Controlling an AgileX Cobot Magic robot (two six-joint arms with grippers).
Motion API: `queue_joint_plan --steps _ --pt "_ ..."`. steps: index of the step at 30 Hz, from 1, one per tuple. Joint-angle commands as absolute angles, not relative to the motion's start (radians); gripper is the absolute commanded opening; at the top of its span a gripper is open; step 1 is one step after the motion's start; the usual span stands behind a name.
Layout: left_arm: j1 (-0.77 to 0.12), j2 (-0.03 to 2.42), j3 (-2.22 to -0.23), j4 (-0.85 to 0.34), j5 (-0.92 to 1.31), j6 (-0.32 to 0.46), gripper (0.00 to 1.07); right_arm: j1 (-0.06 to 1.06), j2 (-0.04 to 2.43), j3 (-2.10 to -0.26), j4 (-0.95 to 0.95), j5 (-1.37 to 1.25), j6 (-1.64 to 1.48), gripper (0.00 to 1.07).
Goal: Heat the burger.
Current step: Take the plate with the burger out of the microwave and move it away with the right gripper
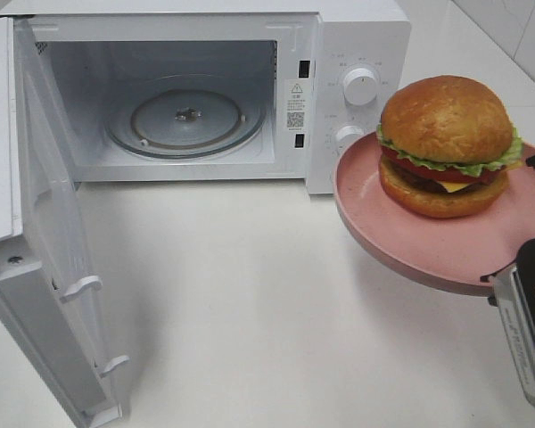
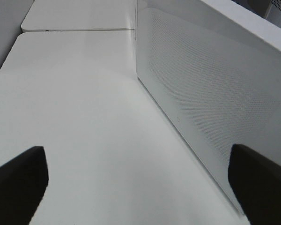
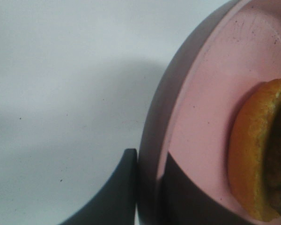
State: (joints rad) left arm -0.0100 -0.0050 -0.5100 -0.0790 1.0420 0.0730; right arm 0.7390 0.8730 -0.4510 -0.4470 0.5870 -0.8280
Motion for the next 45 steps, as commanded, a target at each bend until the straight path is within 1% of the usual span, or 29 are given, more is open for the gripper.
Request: queue_joint_plan --steps 1,5,9,12,14,18,23,24,26,27,28,29,32,36,37,41,45 --pt "-0.004 -0.022 -0.507 -0.077 1.036 0.073 1.00 0.734 0.831 -0.457 -0.511 0.587 -0.778 0.00" --pt "-0.004 -0.022 -0.507 -0.077 1.036 0.073 1.00 0.734 0.827 -0.457 -0.548 0.666 -0.709 0.00" --pt "-0.004 -0.022 -0.507 -0.077 1.036 0.073 1.00 0.734 0.827 -0.457 -0.639 0.735 -0.608 0.00" --pt "-0.004 -0.022 -0.507 -0.077 1.036 0.073 1.00 0.734 0.827 -0.457 -0.657 0.741 -0.572 0.00" --pt "-0.004 -0.022 -0.507 -0.077 1.036 0.073 1.00 0.734 0.828 -0.457 -0.690 0.743 -0.460 0.00" --pt "-0.004 -0.022 -0.507 -0.077 1.036 0.073 1.00 0.734 0.843 -0.457 -0.696 0.752 -0.379 0.00" --pt "-0.004 -0.022 -0.507 -0.077 1.036 0.073 1.00 0.734 0.911 -0.457 -0.738 0.821 -0.224 0.00" --pt "-0.004 -0.022 -0.507 -0.077 1.036 0.073 1.00 0.734 0.945 -0.457 -0.772 0.828 -0.127 0.00" --pt "-0.004 -0.022 -0.507 -0.077 1.036 0.073 1.00 0.734 0.958 -0.457 -0.790 0.828 -0.068 0.00" --pt "-0.004 -0.022 -0.507 -0.077 1.036 0.073 1.00 0.734 0.982 -0.457 -0.816 0.827 0.046 0.00" --pt "-0.004 -0.022 -0.507 -0.077 1.036 0.073 1.00 0.734 0.982 -0.457 -0.816 0.827 0.046 0.00" --pt "-0.004 -0.022 -0.507 -0.077 1.036 0.073 1.00 0.734 1.010 -0.457 -0.837 0.831 0.138 0.00" --pt "-0.004 -0.022 -0.507 -0.077 1.036 0.073 1.00 0.734 1.044 -0.457 -0.855 0.850 0.219 0.00" --pt "-0.004 -0.022 -0.507 -0.077 1.036 0.073 1.00 0.734 1.126 -0.457 -0.892 0.898 0.444 0.00" --pt "-0.004 -0.022 -0.507 -0.077 1.036 0.073 1.00 0.734 1.126 -0.457 -0.892 0.898 0.444 0.00" --pt "-0.004 -0.022 -0.507 -0.077 1.036 0.073 1.00 0.734 1.211 -0.457 -0.917 0.929 0.612 0.00" --pt "-0.004 -0.022 -0.507 -0.077 1.036 0.073 1.00 0.734 1.260 -0.468 -0.918 0.940 0.689 0.00"
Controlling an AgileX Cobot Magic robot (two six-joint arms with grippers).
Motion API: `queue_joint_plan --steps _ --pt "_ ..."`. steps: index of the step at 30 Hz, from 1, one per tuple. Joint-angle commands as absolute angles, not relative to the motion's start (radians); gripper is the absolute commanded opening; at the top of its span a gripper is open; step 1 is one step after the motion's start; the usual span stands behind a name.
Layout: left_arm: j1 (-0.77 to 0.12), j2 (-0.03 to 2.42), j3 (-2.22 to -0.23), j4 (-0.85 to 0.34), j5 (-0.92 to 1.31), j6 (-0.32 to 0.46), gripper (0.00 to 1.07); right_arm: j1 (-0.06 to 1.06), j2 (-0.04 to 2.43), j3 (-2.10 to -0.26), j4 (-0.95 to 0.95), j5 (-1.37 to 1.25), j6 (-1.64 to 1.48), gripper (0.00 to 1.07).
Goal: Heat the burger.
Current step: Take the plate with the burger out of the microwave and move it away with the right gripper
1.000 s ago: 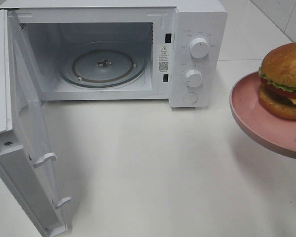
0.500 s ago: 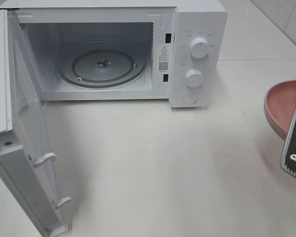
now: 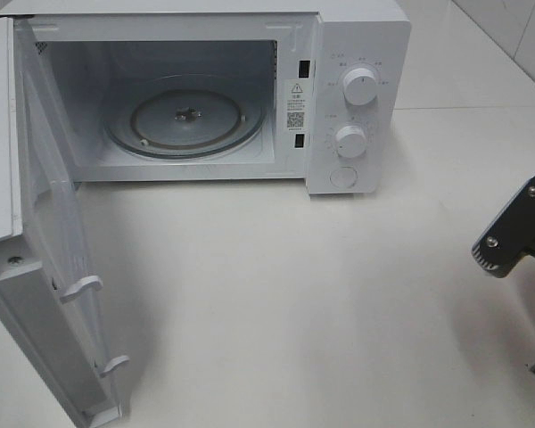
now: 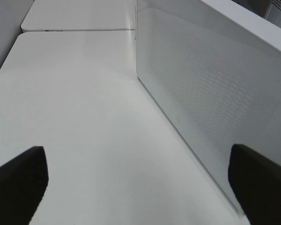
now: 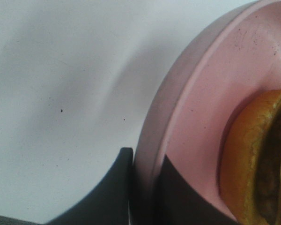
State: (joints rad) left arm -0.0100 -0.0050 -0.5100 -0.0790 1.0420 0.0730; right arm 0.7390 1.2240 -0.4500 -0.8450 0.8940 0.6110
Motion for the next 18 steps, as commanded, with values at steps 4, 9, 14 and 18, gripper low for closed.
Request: queue_joint_plan --steps 4,9,14,18 --pt "-0.004 -0.022 -0.507 -0.077 1.036 0.073 1.00 0.732 1.352 -0.507 -0.943 0.977 0.849 0.00" --pt "-0.004 -0.022 -0.507 -0.077 1.036 0.073 1.00 0.732 1.431 -0.538 -0.959 0.985 1.001 0.00" --pt "-0.004 -0.022 -0.507 -0.077 1.036 0.073 1.00 0.731 1.507 -0.540 -0.961 0.976 1.080 0.00" --pt "-0.004 -0.022 -0.507 -0.077 1.036 0.073 1.00 0.731 1.548 -0.540 -0.967 0.968 1.097 0.00"
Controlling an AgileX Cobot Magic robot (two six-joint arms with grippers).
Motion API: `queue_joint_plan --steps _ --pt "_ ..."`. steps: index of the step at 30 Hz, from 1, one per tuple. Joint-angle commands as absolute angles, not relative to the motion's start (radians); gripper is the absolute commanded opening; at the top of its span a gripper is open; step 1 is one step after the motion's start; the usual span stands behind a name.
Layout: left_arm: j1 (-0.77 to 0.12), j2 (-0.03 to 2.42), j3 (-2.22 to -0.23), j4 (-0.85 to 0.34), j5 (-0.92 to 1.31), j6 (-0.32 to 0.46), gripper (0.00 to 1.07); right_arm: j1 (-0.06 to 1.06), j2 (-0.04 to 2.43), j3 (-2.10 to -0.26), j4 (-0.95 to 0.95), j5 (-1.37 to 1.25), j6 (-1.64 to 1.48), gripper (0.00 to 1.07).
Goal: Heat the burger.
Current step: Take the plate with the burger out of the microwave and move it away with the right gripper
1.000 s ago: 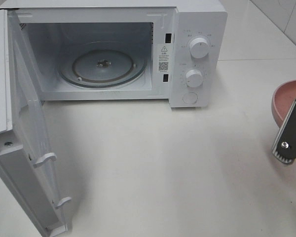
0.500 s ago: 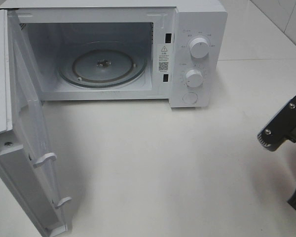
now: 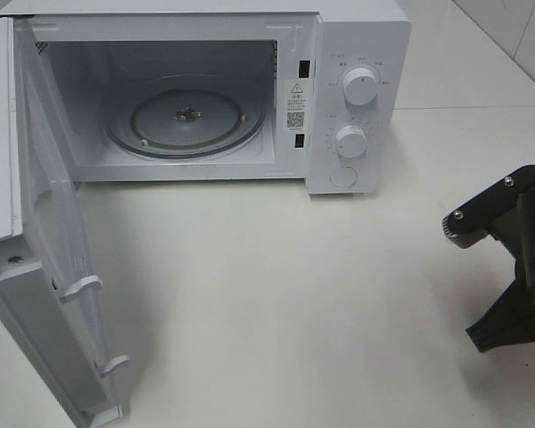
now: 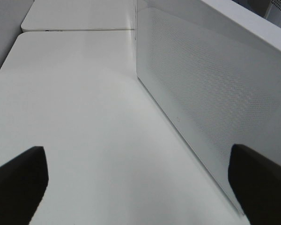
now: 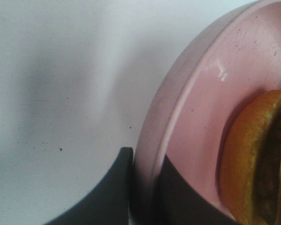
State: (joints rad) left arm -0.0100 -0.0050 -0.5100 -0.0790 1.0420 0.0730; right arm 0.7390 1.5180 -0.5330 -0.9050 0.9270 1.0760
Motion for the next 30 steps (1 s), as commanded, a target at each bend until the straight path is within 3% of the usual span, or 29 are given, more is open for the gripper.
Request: queue_joint_plan --steps 1,7,23,28,30 --pt "-0.004 -0.022 -0.507 -0.077 1.036 0.073 1.00 0.724 1.576 -0.540 -0.968 0.960 1.107 0.00" --pt "-0.004 -0.022 -0.507 -0.077 1.036 0.073 1.00 0.633 1.651 -0.540 -0.968 0.869 1.151 0.00" --pt "-0.004 -0.022 -0.507 -0.077 1.036 0.073 1.00 0.537 1.785 -0.550 -1.020 0.757 1.188 0.02" --pt "-0.004 -0.022 -0.507 -0.077 1.036 0.073 1.00 0.536 1.794 -0.550 -1.019 0.725 1.184 0.12" --pt "-0.004 -0.022 -0.507 -0.077 1.036 0.073 1.00 0.536 1.794 -0.564 -1.006 0.725 1.174 0.26"
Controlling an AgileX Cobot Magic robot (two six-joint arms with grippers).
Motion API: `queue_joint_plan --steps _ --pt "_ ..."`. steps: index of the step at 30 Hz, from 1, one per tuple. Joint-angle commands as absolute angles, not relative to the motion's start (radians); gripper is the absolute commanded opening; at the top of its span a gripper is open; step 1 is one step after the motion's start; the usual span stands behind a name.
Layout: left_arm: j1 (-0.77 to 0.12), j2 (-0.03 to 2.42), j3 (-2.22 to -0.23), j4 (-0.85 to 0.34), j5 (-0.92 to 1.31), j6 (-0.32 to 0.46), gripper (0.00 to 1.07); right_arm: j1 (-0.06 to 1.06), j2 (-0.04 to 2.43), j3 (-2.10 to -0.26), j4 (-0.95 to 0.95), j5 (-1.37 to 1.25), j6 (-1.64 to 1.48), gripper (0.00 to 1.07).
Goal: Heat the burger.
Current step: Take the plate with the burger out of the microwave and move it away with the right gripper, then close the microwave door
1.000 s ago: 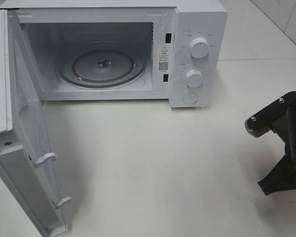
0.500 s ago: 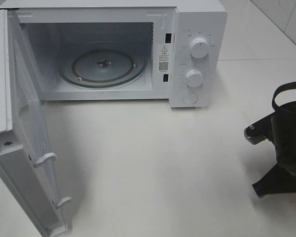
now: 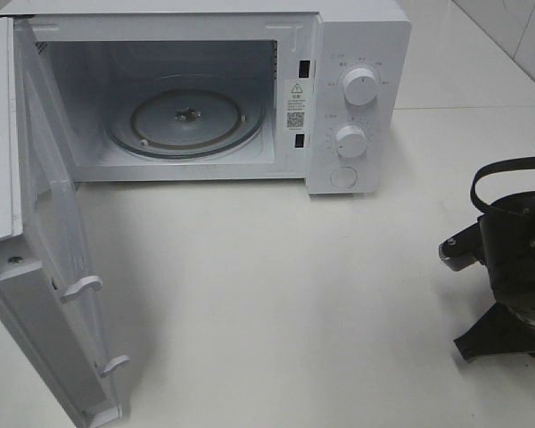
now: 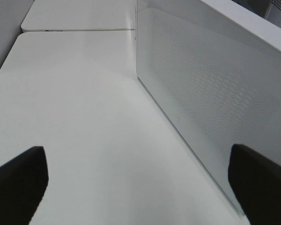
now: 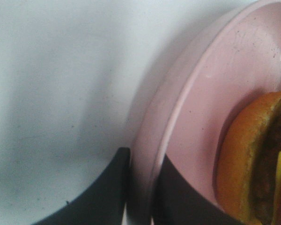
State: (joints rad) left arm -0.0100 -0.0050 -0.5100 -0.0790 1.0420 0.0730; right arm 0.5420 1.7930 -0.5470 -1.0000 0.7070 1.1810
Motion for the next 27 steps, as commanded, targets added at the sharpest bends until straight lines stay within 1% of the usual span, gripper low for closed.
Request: queue_joint_plan --steps 1,2,3,4,5,6,8,12,16,17,18,19,20,21,22,23,24,25,26,27 --pt "-0.004 -0.022 -0.507 -0.077 1.036 0.073 1.00 0.536 1.794 -0.564 -1.006 0.725 1.174 0.26" --pt "-0.004 -0.022 -0.507 -0.077 1.036 0.073 1.00 0.536 1.793 -0.586 -0.970 0.742 1.154 0.31" --pt "-0.004 -0.022 -0.507 -0.077 1.036 0.073 1.00 0.536 1.793 -0.599 -0.946 0.753 1.131 0.39" --pt "-0.004 -0.022 -0.507 -0.077 1.036 0.073 1.00 0.536 1.793 -0.599 -0.946 0.753 1.131 0.39" --pt "-0.004 -0.022 -0.507 -0.077 1.036 0.073 1.00 0.536 1.793 -0.621 -0.905 0.772 1.079 0.45" --pt "-0.004 -0.022 -0.507 -0.077 1.036 0.073 1.00 0.536 1.793 -0.621 -0.905 0.772 1.079 0.45" --pt "-0.004 -0.022 -0.507 -0.077 1.036 0.073 1.00 0.536 1.785 -0.648 -0.843 0.790 1.010 0.51" --pt "-0.004 -0.022 -0.507 -0.077 1.036 0.073 1.00 0.536 1.739 -0.652 -0.788 0.786 0.949 0.51" --pt "-0.004 -0.022 -0.507 -0.077 1.036 0.073 1.00 0.536 1.592 -0.652 -0.732 0.791 0.870 0.51" --pt "-0.004 -0.022 -0.507 -0.077 1.036 0.073 1.00 0.536 1.592 -0.652 -0.732 0.791 0.870 0.51" --pt "-0.004 -0.022 -0.507 -0.077 1.036 0.073 1.00 0.536 1.522 -0.652 -0.706 0.791 0.841 0.51" --pt "-0.004 -0.022 -0.507 -0.077 1.036 0.073 1.00 0.536 1.522 -0.652 -0.706 0.791 0.841 0.51" --pt "-0.004 -0.022 -0.507 -0.077 1.036 0.073 1.00 0.536 1.441 -0.652 -0.671 0.791 0.788 0.52" --pt "-0.004 -0.022 -0.507 -0.077 1.036 0.073 1.00 0.536 1.441 -0.652 -0.671 0.791 0.788 0.52" --pt "-0.004 -0.022 -0.507 -0.077 1.036 0.073 1.00 0.536 1.400 -0.652 -0.648 0.791 0.752 0.54" --pt "-0.004 -0.022 -0.507 -0.077 1.036 0.073 1.00 0.536 1.325 -0.652 -0.605 0.789 0.676 0.57" --pt "-0.004 -0.022 -0.507 -0.077 1.036 0.073 1.00 0.536 1.325 -0.652 -0.605 0.789 0.676 0.57" --pt "-0.004 -0.022 -0.507 -0.077 1.036 0.073 1.00 0.536 1.252 -0.652 -0.560 0.789 0.612 0.63" --pt "-0.004 -0.022 -0.507 -0.077 1.036 0.073 1.00 0.536 1.252 -0.652 -0.560 0.789 0.612 0.63" --pt "-0.004 -0.022 -0.507 -0.077 1.036 0.073 1.00 0.536 1.183 -0.652 -0.507 0.790 0.554 0.65"
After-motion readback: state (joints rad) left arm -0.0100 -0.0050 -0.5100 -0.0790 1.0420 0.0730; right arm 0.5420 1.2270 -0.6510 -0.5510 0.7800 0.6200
